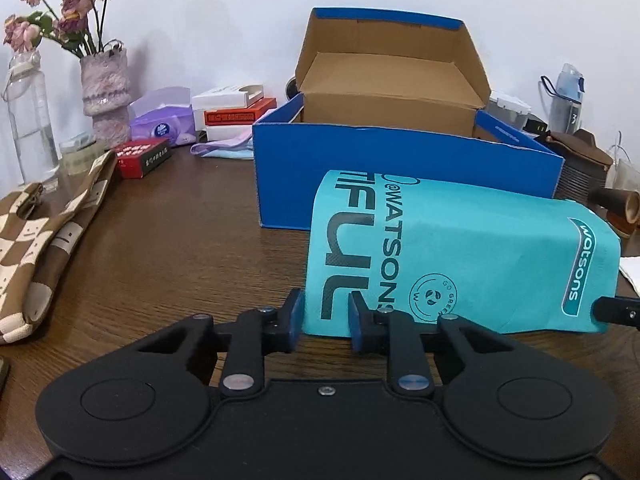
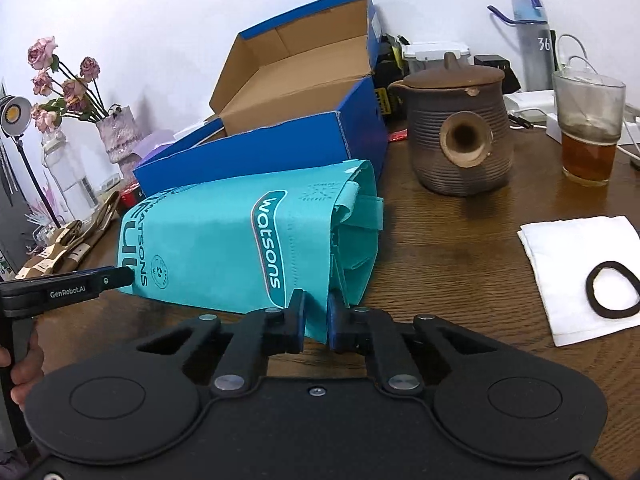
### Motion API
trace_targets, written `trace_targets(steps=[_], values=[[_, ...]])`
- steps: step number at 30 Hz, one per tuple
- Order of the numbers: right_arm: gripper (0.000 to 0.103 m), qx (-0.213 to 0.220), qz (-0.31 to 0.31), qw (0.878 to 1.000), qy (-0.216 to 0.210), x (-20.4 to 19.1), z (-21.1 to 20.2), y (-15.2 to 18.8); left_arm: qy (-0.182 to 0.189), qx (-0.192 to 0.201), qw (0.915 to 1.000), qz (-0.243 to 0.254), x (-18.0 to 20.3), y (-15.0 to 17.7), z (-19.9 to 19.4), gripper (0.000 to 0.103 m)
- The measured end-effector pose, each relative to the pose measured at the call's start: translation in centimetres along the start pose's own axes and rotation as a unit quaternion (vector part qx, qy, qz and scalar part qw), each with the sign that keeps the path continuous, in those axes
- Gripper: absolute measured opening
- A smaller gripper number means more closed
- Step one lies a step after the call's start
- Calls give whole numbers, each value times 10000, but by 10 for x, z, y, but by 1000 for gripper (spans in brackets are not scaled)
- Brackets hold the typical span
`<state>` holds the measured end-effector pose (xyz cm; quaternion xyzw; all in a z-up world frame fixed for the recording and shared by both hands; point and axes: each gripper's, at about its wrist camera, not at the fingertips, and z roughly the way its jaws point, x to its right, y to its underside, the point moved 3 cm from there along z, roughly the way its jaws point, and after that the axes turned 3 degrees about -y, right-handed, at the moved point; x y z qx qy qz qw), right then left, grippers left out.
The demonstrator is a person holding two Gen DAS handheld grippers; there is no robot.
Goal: Fold shopping bag
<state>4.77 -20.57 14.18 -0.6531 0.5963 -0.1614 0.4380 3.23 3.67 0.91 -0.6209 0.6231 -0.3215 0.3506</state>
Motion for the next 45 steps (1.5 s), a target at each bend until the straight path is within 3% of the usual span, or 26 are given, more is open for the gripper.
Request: trace_targets(steps=[17,24,29,35,37,38,39,41,42,43,45], values=[[11,-146,-668,9971,-347,-7,-122,49,497,-24,9986,184,10,71,-112,23],[12,-510,-1205,9909,-302,-24,-155,76,500,-63,9976,471,10,102,-153,23],[12,-761,-1095,9897,-515,-24,-177,105,589,-18,9962,642,10,123,-176,25],[12,-667,-915,9901,-827,-27,-198,122,1075,-51,9889,1024,31,135,-192,29],[15,-512,-958,9910,-789,-28,-204,123,1180,107,9858,1193,37,133,-200,42],[16,-438,-970,9914,-757,-28,-207,123,1230,231,9840,1269,40,133,-205,67],[19,-376,-985,9916,-747,-27,-209,122,1301,524,9796,1440,46,131,-213,98],[42,-314,-1024,9913,-760,-26,-210,122,1349,990,9702,1754,56,132,-224,103],[43,-304,-1050,9907,-812,-26,-209,124,1398,1077,9657,1904,60,133,-226,103],[43,-325,-1012,9904,-886,-25,-206,125,1503,1228,9554,2227,69,135,-230,103],[35,-431,-673,9914,-1033,-20,-196,126,1572,1356,9400,2709,85,140,-227,103]])
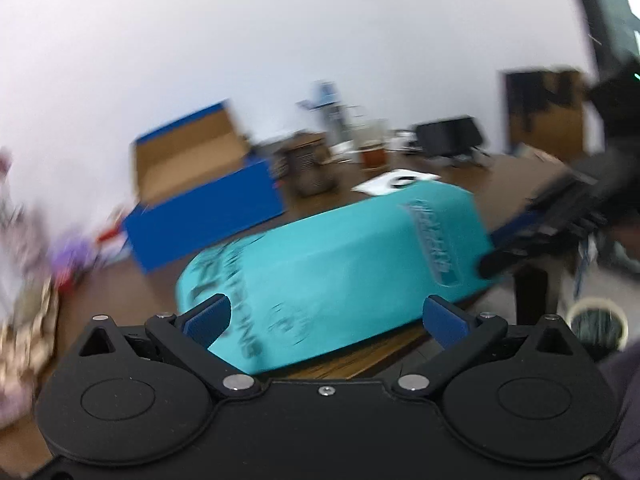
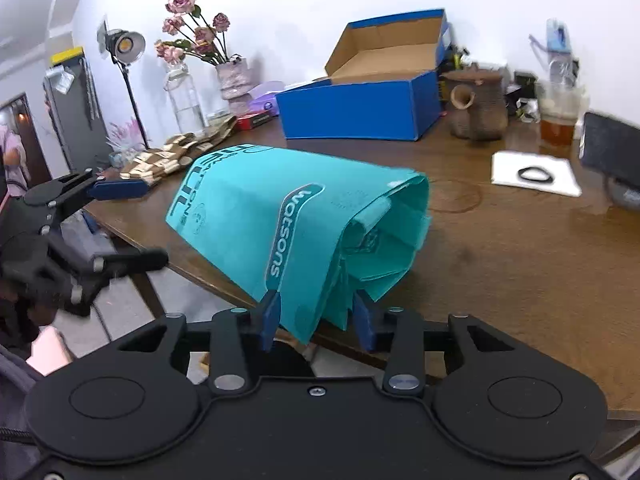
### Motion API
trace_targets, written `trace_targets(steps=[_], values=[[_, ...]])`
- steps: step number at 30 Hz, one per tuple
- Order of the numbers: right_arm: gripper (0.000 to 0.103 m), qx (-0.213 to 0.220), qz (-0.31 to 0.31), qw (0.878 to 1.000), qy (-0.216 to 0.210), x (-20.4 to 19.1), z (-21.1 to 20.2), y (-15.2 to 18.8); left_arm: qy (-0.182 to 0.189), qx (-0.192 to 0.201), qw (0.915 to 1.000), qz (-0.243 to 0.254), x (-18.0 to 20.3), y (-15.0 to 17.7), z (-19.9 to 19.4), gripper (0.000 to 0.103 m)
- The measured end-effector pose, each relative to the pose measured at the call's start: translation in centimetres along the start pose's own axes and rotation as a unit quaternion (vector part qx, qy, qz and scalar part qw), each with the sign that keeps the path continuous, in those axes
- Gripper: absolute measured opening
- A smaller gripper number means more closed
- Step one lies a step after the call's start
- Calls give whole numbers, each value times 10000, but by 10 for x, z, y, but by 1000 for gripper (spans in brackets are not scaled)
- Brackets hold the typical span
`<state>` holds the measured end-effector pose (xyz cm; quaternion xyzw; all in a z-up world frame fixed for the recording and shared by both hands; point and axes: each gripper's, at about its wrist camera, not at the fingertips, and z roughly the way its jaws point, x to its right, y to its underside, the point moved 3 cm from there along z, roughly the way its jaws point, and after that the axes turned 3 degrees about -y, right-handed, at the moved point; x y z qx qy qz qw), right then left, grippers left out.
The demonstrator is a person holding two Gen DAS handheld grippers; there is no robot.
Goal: Fold shopping bag
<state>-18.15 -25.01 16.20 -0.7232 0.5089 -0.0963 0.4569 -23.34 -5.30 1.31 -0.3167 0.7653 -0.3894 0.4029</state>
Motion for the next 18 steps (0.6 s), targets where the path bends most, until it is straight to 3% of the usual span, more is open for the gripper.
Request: trace_targets(steps=[1,4,6,9,12,16,17,18], values=[[22,40,200,9997,-140,5,3,0,42,35,9999,102,3,0,1,103],[1,174,623,9969,-446,16,9,-1,96,215,9980,591,16,-3,9,103],[0,318,949,9923,-731,25,10,-3,-35,286,9945,1007,25,-4,14,103],[0,444,1371,9840,-1048,33,9,-13,-294,446,9796,1939,44,-3,22,103],[0,465,1379,9802,-1340,32,4,-28,-392,509,9707,2317,53,1,29,103],[0,353,1065,9839,-1390,27,-2,-39,-308,484,9630,2633,59,5,41,102],[0,295,945,9856,-1373,25,-5,-41,-289,495,9603,2729,61,5,44,96],[0,253,885,9863,-1371,24,-5,-42,-242,480,9592,2776,60,6,45,79]])
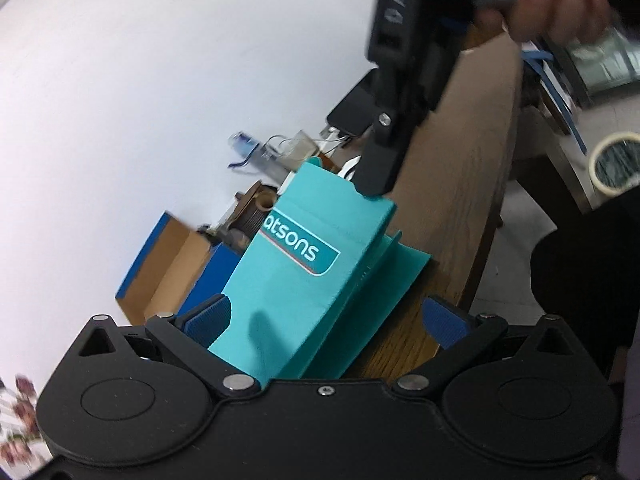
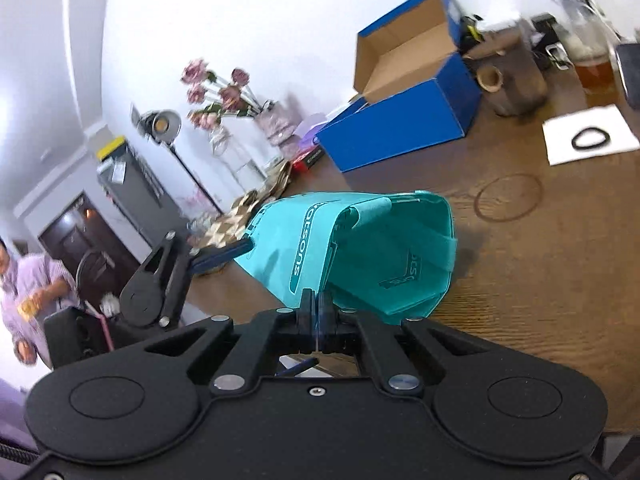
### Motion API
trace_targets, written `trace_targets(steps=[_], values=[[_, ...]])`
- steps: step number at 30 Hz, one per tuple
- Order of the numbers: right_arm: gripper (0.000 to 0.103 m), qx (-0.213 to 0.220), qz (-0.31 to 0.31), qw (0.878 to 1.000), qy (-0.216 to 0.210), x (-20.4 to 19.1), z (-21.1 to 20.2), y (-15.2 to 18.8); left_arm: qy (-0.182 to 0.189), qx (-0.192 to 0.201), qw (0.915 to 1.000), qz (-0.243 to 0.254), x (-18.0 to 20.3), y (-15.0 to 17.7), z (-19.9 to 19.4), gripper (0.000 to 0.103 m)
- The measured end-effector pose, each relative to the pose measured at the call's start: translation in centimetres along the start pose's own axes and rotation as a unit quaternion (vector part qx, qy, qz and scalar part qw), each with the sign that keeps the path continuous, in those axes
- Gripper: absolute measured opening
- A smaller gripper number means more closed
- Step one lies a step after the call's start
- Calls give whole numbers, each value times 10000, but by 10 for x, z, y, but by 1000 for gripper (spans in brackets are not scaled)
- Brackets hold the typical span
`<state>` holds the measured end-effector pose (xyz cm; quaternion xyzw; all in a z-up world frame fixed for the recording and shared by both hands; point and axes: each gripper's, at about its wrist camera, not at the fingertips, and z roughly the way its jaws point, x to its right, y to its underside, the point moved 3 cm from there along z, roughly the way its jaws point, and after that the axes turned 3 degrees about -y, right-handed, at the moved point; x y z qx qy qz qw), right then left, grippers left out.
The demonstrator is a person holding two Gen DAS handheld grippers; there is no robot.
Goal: Fold shopping bag
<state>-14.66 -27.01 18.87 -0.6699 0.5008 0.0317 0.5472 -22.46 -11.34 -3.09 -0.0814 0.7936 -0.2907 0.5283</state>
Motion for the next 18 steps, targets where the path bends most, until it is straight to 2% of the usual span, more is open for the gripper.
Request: trace_targets(steps=[1,2,3,5,9,11,12,13,14,16,18], values=[[0,-50,-55,10000,6,-2,0,0,90,-21,10000,26,0,1,3,71],[0,-99,-110,9999,11,-3,-1,0,190,-78,9998,-44,-3,2,5,54],[0,-140,-162,9998,14,-5,-1,0,289,-135,9994,-115,-5,3,8,30],[0,-169,-255,9995,4,-8,-3,0,489,-239,9982,-267,-10,5,14,12],[0,-89,-712,9971,246,-19,-9,-2,738,-238,9959,-457,-27,12,23,4],[9,14,-1113,9929,426,-28,-15,-3,789,-226,9953,-504,-33,12,28,4],[18,81,-1463,9870,662,-34,-19,-3,794,-186,9952,-546,-38,12,31,4],[42,160,-2008,9740,1035,-42,-22,-1,799,-166,9949,-595,-42,11,33,4],[58,242,-2551,9565,1393,-51,-25,0,801,-168,9949,-594,-45,8,33,4],[69,319,-3554,9142,1924,-62,-24,9,780,-156,9949,-616,-49,7,37,4],[78,106,-4984,8271,2595,-71,-9,24,787,-136,9950,-591,-51,4,40,4]])
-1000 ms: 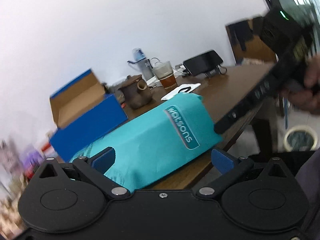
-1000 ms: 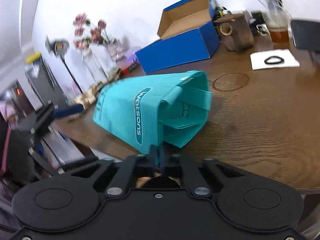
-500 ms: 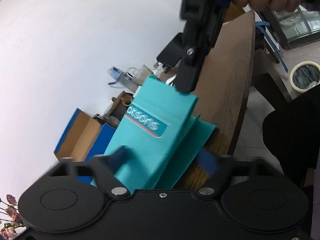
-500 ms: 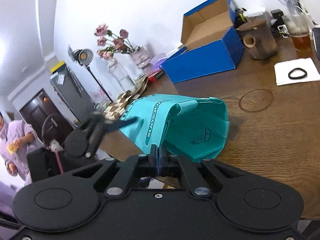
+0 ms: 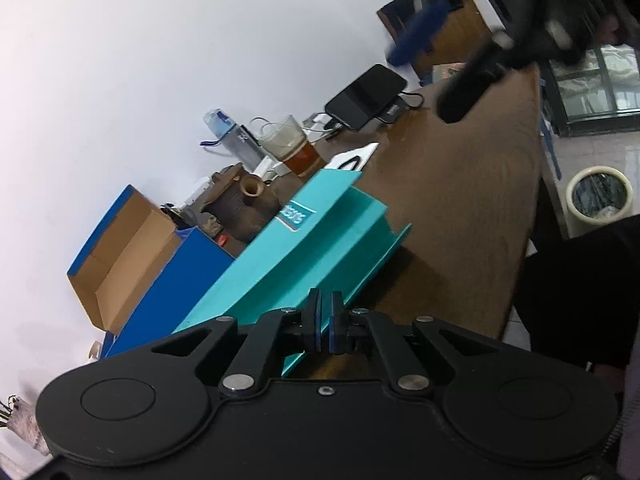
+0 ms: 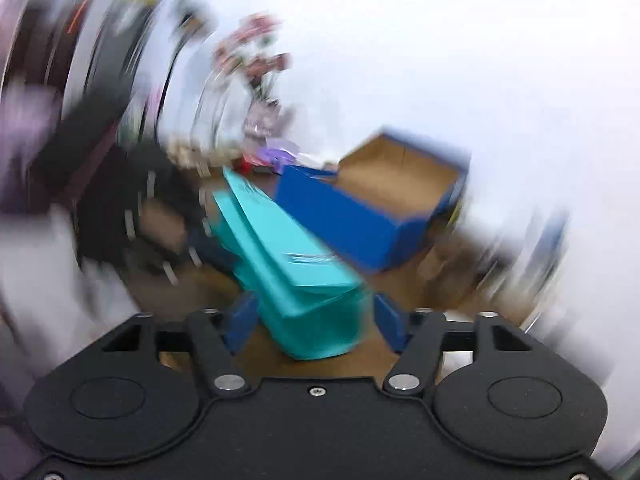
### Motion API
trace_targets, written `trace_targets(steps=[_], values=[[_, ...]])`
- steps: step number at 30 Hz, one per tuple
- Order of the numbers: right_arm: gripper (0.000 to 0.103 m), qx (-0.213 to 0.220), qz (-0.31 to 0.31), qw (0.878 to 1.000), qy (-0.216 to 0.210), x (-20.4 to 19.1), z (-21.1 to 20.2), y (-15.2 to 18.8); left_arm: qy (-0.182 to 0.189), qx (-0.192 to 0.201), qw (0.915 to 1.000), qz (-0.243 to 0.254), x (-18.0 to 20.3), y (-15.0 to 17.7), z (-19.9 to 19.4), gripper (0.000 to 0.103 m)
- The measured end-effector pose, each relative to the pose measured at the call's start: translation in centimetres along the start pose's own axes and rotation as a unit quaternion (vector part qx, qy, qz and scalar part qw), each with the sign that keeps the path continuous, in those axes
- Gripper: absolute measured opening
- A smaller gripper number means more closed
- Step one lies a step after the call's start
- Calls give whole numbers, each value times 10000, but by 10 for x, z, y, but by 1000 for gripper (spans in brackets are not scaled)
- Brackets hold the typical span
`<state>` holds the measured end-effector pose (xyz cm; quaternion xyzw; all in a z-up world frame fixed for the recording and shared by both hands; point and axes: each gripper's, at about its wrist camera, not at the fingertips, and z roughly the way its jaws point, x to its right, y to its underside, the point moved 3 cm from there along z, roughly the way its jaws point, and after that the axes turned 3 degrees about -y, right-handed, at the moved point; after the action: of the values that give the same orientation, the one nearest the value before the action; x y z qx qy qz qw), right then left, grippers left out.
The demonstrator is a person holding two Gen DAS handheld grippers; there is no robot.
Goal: Fold shopping bag
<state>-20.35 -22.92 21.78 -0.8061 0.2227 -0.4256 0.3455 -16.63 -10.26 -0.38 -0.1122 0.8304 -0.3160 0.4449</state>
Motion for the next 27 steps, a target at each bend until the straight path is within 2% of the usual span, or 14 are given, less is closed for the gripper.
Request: trace_targets(steps=[1,4,9,12,13,14,15,16,17,18,19,22,24,27], values=[[78,-90,-293,9995,28,-5,8,0,16,10,10000,27,-1,-2,1,4],[78,-65,-425,9988,-218,-11,27,1,31,24,10000,23,-3,-3,1,5],[77,-19,-1147,9918,-568,-27,72,1,-51,-45,9999,92,-7,1,-5,5],[74,-21,-1165,9891,-896,-23,86,-4,-154,-81,9997,147,-11,6,-9,9],[67,-58,-1028,9887,-1086,-18,91,-5,-201,-100,9996,168,-13,8,-11,12],[54,-170,-687,9864,-1482,-7,99,-6,-294,-145,9993,203,-14,12,-11,23],[46,-252,-392,9824,-1808,2,105,-7,-378,-181,9989,227,-16,14,-12,34],[30,-260,-124,9796,-1990,11,108,-8,-419,-179,9987,207,-18,15,-13,39],[25,-293,430,9720,-2291,28,114,-9,-455,-175,9987,173,-20,17,-15,49],[24,-303,776,9670,-2408,40,117,-8,-468,-158,9987,83,-24,18,-17,56],[24,-301,1097,9613,-2511,51,121,-6,-482,-142,9987,-8,-29,20,-18,59],[22,-159,1802,9450,-2727,76,126,2,-540,-79,9982,-264,-42,22,-20,61],[22,-38,2282,9297,-2891,90,128,9,-548,-15,9975,-440,-50,20,-19,64],[21,41,2641,9209,-2867,103,130,17,-460,130,9962,-725,-62,15,-15,66]])
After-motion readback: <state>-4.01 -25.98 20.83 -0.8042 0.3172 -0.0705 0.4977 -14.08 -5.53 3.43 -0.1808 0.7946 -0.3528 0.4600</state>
